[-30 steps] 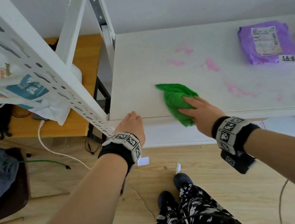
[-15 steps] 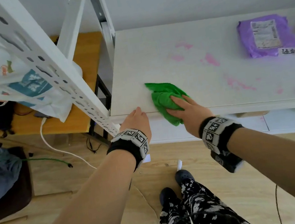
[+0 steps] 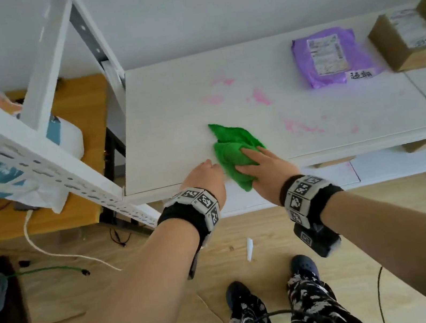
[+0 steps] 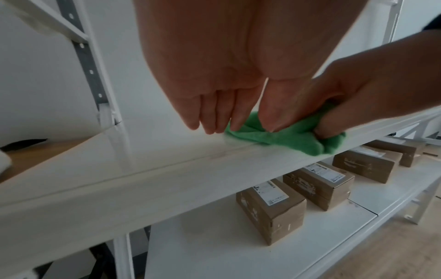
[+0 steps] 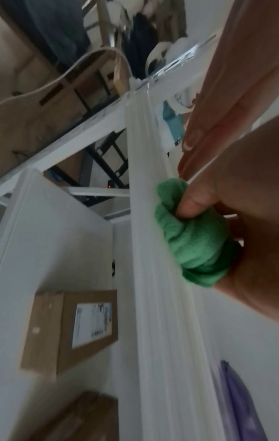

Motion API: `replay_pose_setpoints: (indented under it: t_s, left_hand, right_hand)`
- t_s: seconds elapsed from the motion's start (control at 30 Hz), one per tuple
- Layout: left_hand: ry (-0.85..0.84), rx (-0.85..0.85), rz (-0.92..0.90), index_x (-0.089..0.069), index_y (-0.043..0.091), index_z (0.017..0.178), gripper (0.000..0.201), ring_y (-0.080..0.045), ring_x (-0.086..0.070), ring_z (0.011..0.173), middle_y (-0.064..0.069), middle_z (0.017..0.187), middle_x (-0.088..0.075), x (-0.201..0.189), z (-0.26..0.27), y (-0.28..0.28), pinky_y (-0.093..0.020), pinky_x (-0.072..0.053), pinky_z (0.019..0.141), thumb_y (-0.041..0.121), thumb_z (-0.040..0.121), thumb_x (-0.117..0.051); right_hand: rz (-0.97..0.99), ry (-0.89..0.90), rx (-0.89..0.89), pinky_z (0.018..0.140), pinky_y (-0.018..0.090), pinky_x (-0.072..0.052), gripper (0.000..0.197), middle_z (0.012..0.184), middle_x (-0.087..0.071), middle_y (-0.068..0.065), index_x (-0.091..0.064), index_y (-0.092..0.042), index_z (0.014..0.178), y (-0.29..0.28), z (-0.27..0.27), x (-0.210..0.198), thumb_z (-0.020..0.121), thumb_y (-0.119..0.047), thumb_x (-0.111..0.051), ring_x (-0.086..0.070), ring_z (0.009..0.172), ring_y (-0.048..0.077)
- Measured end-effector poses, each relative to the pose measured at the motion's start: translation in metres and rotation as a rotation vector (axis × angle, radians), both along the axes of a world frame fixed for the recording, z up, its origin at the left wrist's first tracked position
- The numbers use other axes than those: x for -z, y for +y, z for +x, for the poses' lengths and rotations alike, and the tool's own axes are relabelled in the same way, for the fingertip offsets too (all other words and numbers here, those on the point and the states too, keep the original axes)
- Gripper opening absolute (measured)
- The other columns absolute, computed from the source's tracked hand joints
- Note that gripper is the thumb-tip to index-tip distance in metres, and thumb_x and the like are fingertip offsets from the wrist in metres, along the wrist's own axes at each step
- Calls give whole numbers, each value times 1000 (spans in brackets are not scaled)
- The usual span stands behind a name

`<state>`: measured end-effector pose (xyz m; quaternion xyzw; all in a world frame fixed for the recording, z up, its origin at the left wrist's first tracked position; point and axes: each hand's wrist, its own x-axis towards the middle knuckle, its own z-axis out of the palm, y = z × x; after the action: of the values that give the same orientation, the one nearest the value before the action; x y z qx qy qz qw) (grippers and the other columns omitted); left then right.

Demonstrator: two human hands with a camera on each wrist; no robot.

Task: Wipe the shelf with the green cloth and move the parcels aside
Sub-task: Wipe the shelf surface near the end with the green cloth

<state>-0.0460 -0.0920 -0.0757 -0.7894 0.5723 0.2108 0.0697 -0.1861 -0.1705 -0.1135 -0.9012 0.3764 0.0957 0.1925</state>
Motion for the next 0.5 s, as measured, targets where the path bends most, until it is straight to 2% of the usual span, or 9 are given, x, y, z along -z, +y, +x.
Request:
replay_pose_setpoints:
  t_s: [0.13, 0.23, 0.3, 0.4, 0.5]
  left_hand:
    - [9, 25, -5, -41, 2, 139, 44, -28, -39, 135, -13, 148, -36, 3, -22, -27, -36, -34, 113, 13, 96, -43]
    - [18, 53, -3, -37, 1, 141, 46, -27, -36, 137, -13, 149, -33, 8, -43, -45, -35, -31, 116, 13, 97, -42]
    - [2, 67, 7, -38, 1, 139, 45, -26, -39, 134, -13, 145, -35, 11, -54, -57, -34, -33, 114, 14, 96, -44]
    - [-29, 17, 13, -42, 1, 133, 44, -28, -43, 128, -13, 139, -39, 15, -63, -73, -35, -36, 111, 15, 93, -49]
    - [-61, -33, 46, -43, -2, 130, 45, -31, -44, 126, -16, 136, -41, 17, -67, -82, -36, -37, 109, 16, 90, -52]
  right_hand:
    - [-43, -3, 154, 115, 39, -34, 49, 158, -14, -16, -41, -44, 138, -38, -59, -12, 92, -26, -43, -13, 148, 17]
    - [-97, 91, 242, 120, 38, -23, 50, 159, -13, -13, -35, -46, 140, -79, -81, -18, 93, -31, -40, -7, 149, 23]
    - [-91, 102, 288, 119, 40, -20, 51, 160, -13, -9, -36, -41, 142, -93, -80, -24, 93, -30, -41, -1, 149, 29]
    - [-69, 118, 162, 122, 44, -14, 52, 161, -9, 1, -34, -28, 146, -83, -65, -23, 95, -25, -41, -1, 148, 31]
    - [-89, 88, -91, 123, 44, -10, 54, 161, -9, 2, -31, -28, 147, -61, -69, -10, 94, -24, -41, 1, 149, 32]
